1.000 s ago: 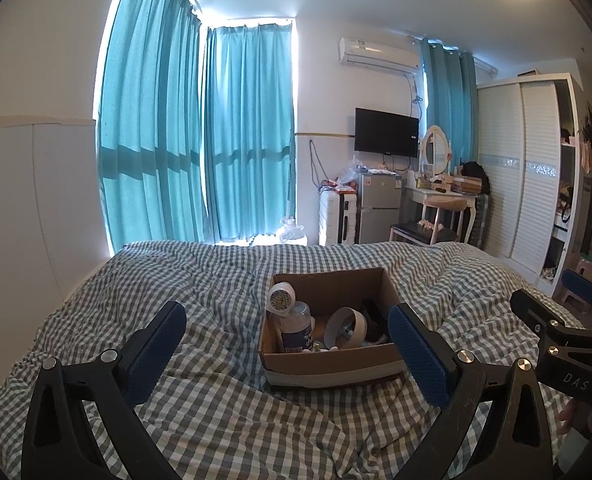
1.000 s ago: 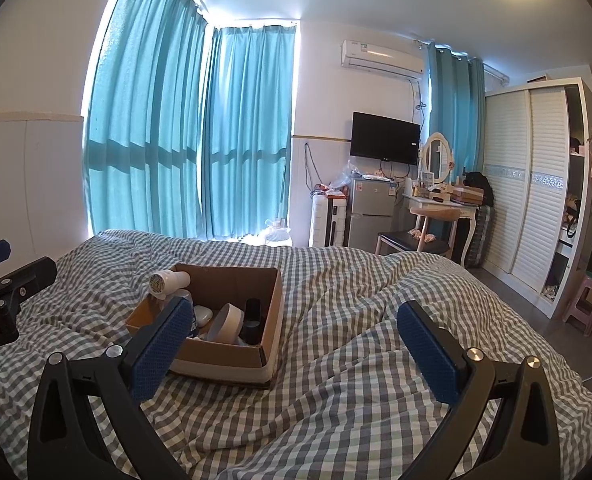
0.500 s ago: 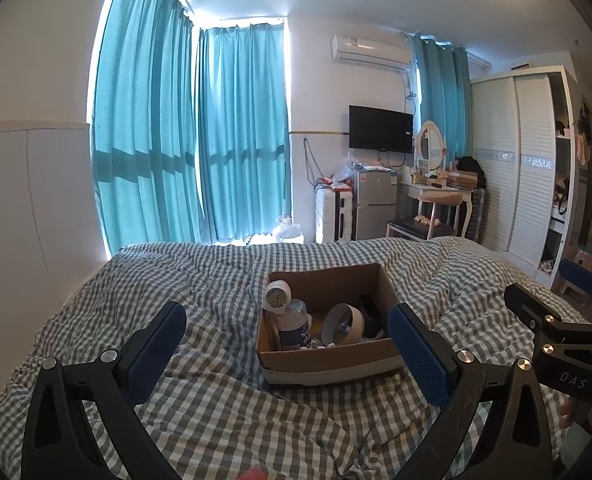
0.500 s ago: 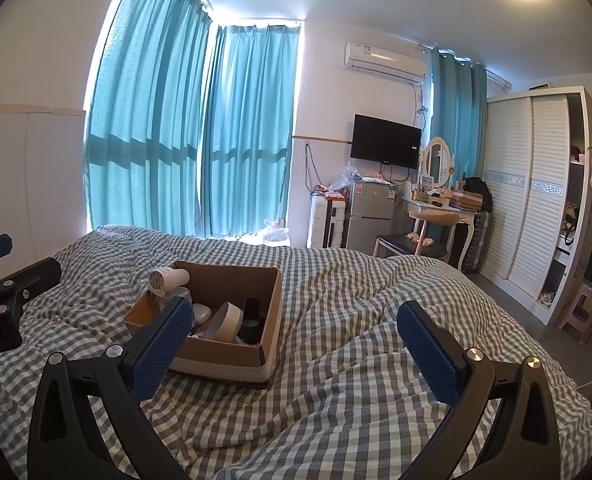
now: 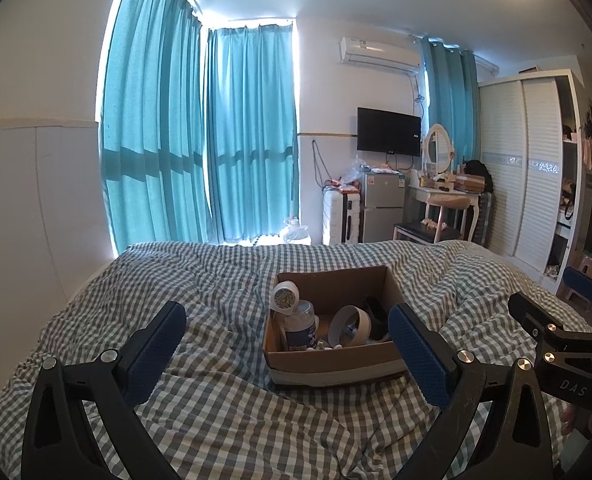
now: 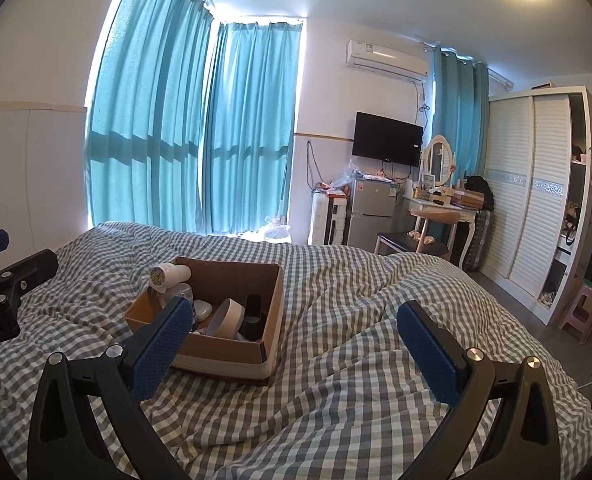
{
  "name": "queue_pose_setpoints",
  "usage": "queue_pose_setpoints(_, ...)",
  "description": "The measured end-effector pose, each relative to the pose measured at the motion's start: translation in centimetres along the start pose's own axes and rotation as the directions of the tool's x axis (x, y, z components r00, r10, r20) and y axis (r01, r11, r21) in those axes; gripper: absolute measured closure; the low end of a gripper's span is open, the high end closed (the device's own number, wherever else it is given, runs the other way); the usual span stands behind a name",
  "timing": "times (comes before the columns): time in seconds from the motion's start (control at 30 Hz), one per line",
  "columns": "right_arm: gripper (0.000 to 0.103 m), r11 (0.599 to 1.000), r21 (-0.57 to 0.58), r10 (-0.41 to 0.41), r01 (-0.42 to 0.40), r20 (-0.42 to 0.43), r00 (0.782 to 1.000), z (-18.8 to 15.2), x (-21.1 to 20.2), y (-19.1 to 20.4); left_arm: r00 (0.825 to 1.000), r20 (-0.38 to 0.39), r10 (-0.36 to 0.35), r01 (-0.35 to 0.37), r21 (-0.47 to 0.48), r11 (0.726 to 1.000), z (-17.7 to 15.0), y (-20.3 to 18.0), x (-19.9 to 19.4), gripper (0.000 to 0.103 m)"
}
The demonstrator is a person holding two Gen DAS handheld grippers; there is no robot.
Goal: Organize objects
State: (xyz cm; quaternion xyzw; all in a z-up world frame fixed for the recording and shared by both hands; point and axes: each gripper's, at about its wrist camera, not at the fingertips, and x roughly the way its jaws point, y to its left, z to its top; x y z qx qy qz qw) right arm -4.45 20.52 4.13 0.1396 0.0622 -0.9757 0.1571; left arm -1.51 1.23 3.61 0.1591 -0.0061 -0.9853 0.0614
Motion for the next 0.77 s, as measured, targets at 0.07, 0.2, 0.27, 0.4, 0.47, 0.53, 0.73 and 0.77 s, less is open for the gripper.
queue_pose_setpoints(0.07,0.000,1.000,0.001,0.001,-0.001,0.000,1.000,0.01,-0.02,0.03,1.000,0.000,0.001,-0.001,0.001,1.000,0.02,-0.01,0.00,0.000)
queue_pose_setpoints(0.2,0.000,1.000,0.000,0.001,-0.001,-0.001,1.000,0.01,-0.02,0.06,1.000,-0.001,0.000,0.000,-0.002,1.000,0.00,0.00,0.02,0.000)
queue_pose_setpoints(0.27,0.000,1.000,-0.003,0.001,-0.001,-0.002,1.000,-0.08,0.00,0.10,1.000,-0.001,0.002,-0.002,-0.003,1.000,-0.03,-0.02,0.00,0.000)
queue_pose_setpoints(0.4,0.000,1.000,-0.008,0.002,-0.002,-0.003,1.000,-0.19,0.02,0.22,1.000,0.000,0.005,-0.005,-0.004,1.000,0.04,-0.02,-0.09,0.000)
queue_pose_setpoints(0.47,0.000,1.000,-0.009,0.002,-0.002,-0.005,1.000,-0.24,0.04,0.24,1.000,0.000,0.004,-0.004,-0.004,1.000,0.05,-0.03,-0.08,0.000)
queue_pose_setpoints(0.53,0.000,1.000,-0.009,0.003,-0.003,-0.007,1.000,-0.25,0.13,0.24,1.000,-0.001,0.004,-0.004,-0.005,1.000,0.07,-0.02,-0.10,0.000)
queue_pose_setpoints(0.73,0.000,1.000,-0.010,0.003,-0.003,-0.008,1.000,-0.27,0.16,0.23,1.000,0.012,0.018,-0.018,-0.008,1.000,-0.02,0.01,-0.41,0.000)
queue_pose_setpoints(0.77,0.000,1.000,-0.010,0.003,-0.003,-0.009,1.000,-0.28,0.17,0.24,1.000,0.012,0.016,-0.016,-0.008,1.000,-0.04,0.05,-0.40,0.000)
